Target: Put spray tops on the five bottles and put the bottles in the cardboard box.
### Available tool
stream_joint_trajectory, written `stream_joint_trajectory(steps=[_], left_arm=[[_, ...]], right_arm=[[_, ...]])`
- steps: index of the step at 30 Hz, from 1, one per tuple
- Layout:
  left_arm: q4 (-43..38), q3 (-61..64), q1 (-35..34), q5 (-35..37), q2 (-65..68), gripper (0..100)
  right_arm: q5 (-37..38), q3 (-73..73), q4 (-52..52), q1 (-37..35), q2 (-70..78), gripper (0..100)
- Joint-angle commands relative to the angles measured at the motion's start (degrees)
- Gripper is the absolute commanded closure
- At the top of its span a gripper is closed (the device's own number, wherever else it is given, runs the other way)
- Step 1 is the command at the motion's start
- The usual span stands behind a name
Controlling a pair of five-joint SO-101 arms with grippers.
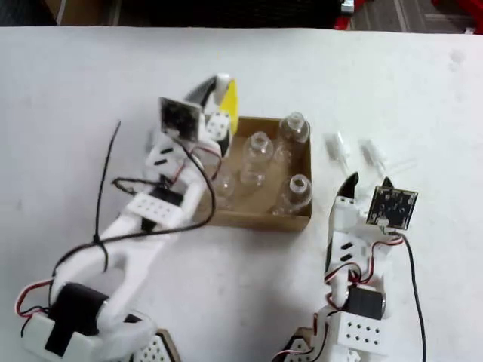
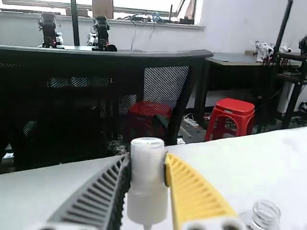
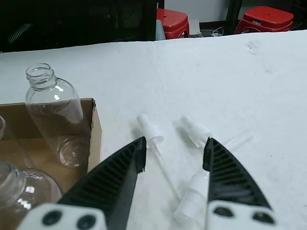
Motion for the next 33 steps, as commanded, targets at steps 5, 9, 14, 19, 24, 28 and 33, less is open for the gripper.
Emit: stream_joint_trajectory(steps=[5, 9, 14, 19, 24, 28, 33], left_arm=[[-3.25, 1.23, 0.66, -1.58, 0.22, 98], [-3.25, 1.14, -0.13, -1.58, 0.04, 98], [-3.25, 1.23, -2.24, -1.14, -0.22, 94], [1.32, 1.58, -3.12, 1.05, -0.31, 84], [2.2, 1.76, -2.95, 1.32, -0.48, 84], [3.25, 2.99, -2.59, 1.67, -5.76, 84], [20.4, 1.67, -5.32, 5.45, -22.55, 84]], right_arm=[[0.88, -0.09, -1.36, -0.48, 0.13, 82.5], [0.97, -0.09, -1.36, -0.48, 0.13, 82.5], [0.97, -0.09, -1.36, -0.48, 0.13, 82.5], [0.97, -0.09, -1.36, -0.48, 0.13, 82.5], [0.97, -0.09, -1.36, -0.48, 0.13, 82.5], [0.97, -0.09, -1.36, -0.48, 0.13, 82.5], [0.97, -0.09, -1.36, -0.48, 0.13, 82.5]])
